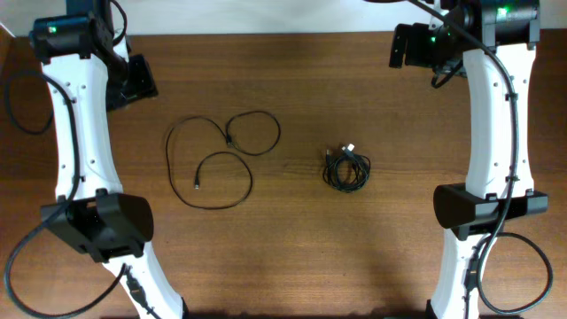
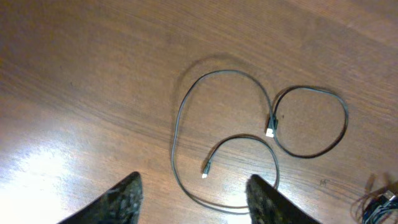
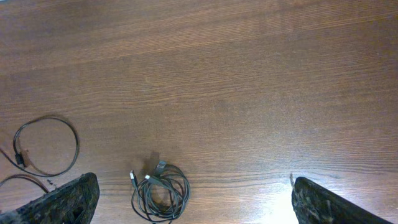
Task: Untangle cables
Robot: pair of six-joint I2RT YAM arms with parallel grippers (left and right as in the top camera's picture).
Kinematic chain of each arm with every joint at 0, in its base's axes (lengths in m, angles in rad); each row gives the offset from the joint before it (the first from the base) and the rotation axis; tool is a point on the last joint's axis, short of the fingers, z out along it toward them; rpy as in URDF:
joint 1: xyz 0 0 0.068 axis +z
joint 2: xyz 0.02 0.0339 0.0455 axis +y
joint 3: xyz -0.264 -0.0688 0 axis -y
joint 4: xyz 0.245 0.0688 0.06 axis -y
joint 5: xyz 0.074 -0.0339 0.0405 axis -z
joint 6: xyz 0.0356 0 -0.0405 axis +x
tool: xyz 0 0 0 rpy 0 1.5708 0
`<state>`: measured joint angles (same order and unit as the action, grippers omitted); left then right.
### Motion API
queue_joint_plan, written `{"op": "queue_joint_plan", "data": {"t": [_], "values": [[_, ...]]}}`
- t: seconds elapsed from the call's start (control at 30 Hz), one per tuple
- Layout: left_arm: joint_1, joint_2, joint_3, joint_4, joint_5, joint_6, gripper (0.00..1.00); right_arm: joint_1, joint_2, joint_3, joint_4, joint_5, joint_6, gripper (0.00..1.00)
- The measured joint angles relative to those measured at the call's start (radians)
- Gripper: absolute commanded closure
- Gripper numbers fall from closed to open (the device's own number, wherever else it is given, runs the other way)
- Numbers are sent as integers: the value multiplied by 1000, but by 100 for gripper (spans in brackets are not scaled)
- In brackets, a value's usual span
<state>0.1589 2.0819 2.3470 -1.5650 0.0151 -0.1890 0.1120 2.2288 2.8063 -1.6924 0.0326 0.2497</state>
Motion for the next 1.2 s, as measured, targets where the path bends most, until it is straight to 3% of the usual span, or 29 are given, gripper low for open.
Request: {"op": "queue_joint_plan", "data": {"t": [0.17,0.3,0.4,0.6,0.9,1.2], "values": [[5,116,-11,-108,6,-10,18,0,0,0,0,0,0,1],[5,169,-48,-85,-18,-30,1,0,0,0,0,0,0,1],[39,192,-55,-73,-130,-163,1,0,0,0,0,0,0,1],[88,192,-60,-108,-170,-224,0,0,0,0,0,0,0,2],[85,195,-323,100,-26,-142,6,0,0,0,2,0,0,1],[84,142,-375,58,113,-60,6,0,0,0,0,0,0,2]]}}
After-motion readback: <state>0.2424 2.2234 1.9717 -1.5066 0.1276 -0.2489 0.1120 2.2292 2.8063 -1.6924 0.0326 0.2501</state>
